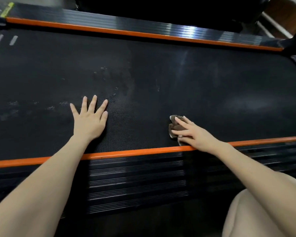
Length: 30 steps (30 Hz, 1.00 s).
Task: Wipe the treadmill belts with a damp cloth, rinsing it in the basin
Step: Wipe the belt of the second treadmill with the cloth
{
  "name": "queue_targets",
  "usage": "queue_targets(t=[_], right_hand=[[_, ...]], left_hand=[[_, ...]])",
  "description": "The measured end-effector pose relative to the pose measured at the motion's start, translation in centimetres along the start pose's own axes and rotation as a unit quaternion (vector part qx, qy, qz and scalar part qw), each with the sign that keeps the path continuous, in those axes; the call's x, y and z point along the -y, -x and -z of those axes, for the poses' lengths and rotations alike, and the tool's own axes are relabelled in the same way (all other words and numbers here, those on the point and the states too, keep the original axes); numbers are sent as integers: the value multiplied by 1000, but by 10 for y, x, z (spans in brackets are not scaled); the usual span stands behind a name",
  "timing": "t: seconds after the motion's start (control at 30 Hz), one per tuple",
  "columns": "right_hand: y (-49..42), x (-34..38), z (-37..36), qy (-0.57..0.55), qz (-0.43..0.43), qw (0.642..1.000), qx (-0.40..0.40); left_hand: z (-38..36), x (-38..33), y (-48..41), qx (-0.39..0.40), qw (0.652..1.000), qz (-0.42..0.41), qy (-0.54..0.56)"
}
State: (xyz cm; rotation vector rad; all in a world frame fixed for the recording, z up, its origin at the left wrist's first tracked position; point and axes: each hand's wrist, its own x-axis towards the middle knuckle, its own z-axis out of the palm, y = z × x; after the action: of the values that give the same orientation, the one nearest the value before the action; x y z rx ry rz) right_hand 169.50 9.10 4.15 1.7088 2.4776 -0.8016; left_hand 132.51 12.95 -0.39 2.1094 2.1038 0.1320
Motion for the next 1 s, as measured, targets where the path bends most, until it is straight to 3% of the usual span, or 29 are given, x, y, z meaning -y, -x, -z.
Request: queue_targets(t=[0.13,0.33,0.47,0.53,0.6,0.67,0.77,0.83,1.0], right_hand=[[-12,19,-3,-29,64,998,-1],[-75,124,-46,-1,283,958,48],[-97,135,-52,52,335,940,27],[-89,126,-47,19,309,950,-39],[-81,117,-36,-75,224,960,-147],[-81,105,-30,-71,154,961,-217],[-94,96,-44,84,113,973,-184],[-103,93,-54,96,112,976,-163],[-134,85,-45,72,145,966,-203]], left_hand=[[6,9,-7,-17,1000,0,22],[9,35,-17,-13,998,53,-21],[7,35,-17,-32,999,42,-11],[6,36,-17,-30,999,44,-11],[5,37,-18,-29,998,49,-11],[4,35,-17,-33,998,50,-13],[4,35,-18,-36,998,50,-16],[3,36,-19,-37,998,51,-17],[8,41,-38,-57,997,45,-15]])
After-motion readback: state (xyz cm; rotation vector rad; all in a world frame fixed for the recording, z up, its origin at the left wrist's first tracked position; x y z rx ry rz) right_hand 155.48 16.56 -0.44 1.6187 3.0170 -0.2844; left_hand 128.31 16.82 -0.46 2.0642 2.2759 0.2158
